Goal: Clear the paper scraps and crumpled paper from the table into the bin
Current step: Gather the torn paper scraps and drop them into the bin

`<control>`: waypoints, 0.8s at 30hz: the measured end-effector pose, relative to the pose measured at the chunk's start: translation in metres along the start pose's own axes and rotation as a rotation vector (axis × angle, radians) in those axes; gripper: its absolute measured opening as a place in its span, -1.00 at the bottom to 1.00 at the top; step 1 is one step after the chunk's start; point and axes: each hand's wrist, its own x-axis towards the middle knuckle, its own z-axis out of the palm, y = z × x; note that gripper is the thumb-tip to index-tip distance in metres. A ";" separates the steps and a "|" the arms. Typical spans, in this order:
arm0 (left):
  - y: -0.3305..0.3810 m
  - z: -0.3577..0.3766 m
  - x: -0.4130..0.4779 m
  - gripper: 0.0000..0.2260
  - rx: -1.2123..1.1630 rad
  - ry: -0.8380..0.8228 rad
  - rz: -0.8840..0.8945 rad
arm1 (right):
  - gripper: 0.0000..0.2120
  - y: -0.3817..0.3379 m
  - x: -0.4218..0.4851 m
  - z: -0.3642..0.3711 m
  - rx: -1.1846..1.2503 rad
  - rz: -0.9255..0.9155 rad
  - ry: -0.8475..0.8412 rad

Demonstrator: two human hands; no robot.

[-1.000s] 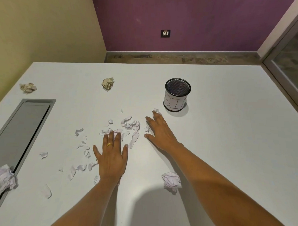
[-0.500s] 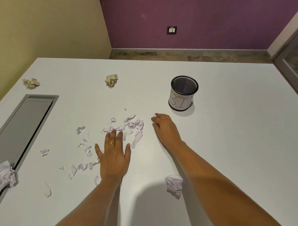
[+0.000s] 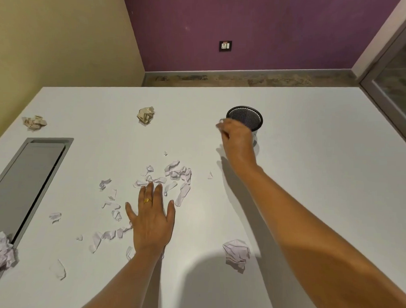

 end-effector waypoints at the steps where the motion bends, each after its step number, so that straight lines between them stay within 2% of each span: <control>1: 0.000 0.000 0.000 -0.51 -0.001 -0.001 0.001 | -0.78 -0.002 0.009 -0.006 -0.018 0.015 0.042; 4: -0.001 0.001 0.000 -0.54 -0.016 -0.015 -0.011 | -0.78 0.004 0.030 -0.019 -0.115 0.145 0.084; 8: 0.000 0.000 0.001 -0.53 -0.012 -0.031 -0.014 | -0.76 0.017 0.039 -0.024 -0.233 0.258 0.011; 15: 0.000 -0.001 0.001 -0.53 0.005 -0.032 -0.012 | -0.69 0.019 0.041 -0.026 -0.253 0.228 0.005; 20: 0.000 0.000 0.001 -0.53 -0.002 -0.027 -0.006 | -0.80 0.002 0.027 -0.018 -0.143 0.094 0.113; 22: -0.001 0.000 0.001 -0.53 0.004 -0.021 -0.007 | -0.81 -0.008 0.013 -0.003 -0.092 0.056 0.061; 24: 0.000 0.000 0.001 -0.53 0.009 -0.023 -0.007 | -0.82 -0.014 -0.003 0.015 -0.063 0.051 -0.062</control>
